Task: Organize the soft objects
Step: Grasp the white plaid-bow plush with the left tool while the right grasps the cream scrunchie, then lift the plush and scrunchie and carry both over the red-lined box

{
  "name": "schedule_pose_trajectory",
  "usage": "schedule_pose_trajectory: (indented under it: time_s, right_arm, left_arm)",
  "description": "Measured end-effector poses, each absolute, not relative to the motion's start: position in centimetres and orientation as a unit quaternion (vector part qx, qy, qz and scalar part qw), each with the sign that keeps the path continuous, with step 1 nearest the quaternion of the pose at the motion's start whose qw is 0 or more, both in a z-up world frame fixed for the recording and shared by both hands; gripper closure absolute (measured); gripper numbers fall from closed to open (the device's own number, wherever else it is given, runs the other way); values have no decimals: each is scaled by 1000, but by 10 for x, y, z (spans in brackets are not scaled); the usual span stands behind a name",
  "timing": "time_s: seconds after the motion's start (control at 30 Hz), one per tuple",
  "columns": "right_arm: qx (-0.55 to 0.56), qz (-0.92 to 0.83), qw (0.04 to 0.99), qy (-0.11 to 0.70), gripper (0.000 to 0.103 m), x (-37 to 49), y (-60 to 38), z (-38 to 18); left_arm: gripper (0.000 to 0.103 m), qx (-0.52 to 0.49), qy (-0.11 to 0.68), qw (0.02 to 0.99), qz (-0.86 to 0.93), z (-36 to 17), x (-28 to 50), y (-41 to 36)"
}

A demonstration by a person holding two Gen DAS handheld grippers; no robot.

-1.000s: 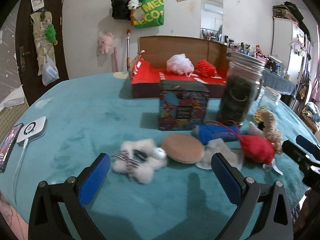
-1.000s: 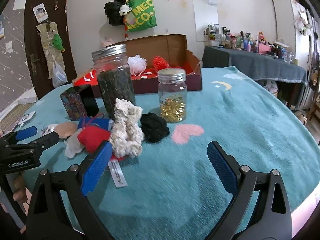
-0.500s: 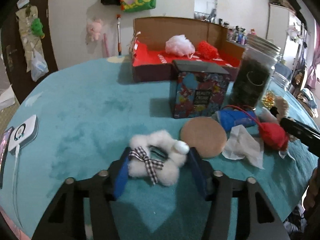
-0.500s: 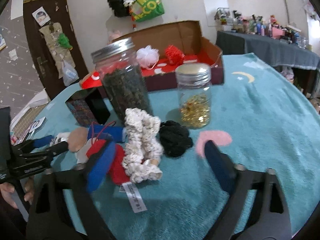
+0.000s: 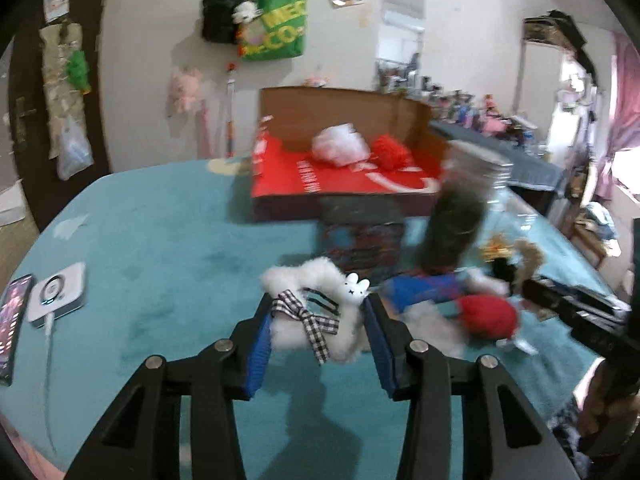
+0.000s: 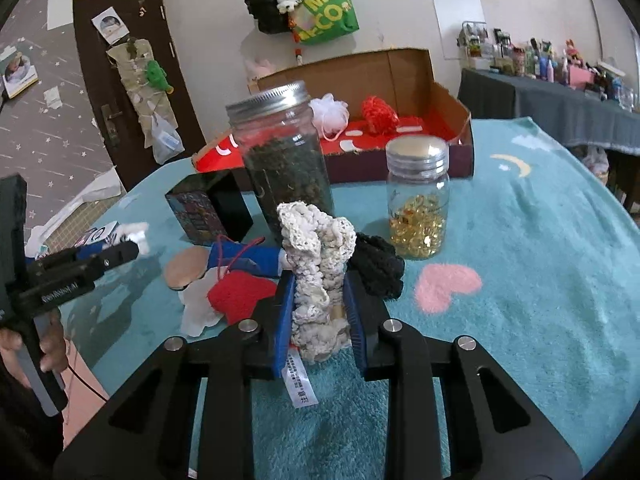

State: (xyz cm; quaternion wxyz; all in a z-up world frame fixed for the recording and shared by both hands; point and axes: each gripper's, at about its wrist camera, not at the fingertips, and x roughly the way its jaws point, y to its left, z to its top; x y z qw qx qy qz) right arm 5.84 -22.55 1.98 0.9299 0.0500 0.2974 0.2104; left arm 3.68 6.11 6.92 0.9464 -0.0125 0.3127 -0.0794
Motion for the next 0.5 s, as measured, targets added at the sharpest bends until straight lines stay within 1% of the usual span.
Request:
schedule_pose_trajectory:
  time_s: [0.3,0.5]
  right_arm:
    - [53,227,929,289,79,55,-228,29]
    - [60,235,925,292,79,60,-230,29]
  left_arm:
    - [57,-10,310,934,-179,71,46,-4]
    - [57,-21,325,922,-210,68,58,-19]
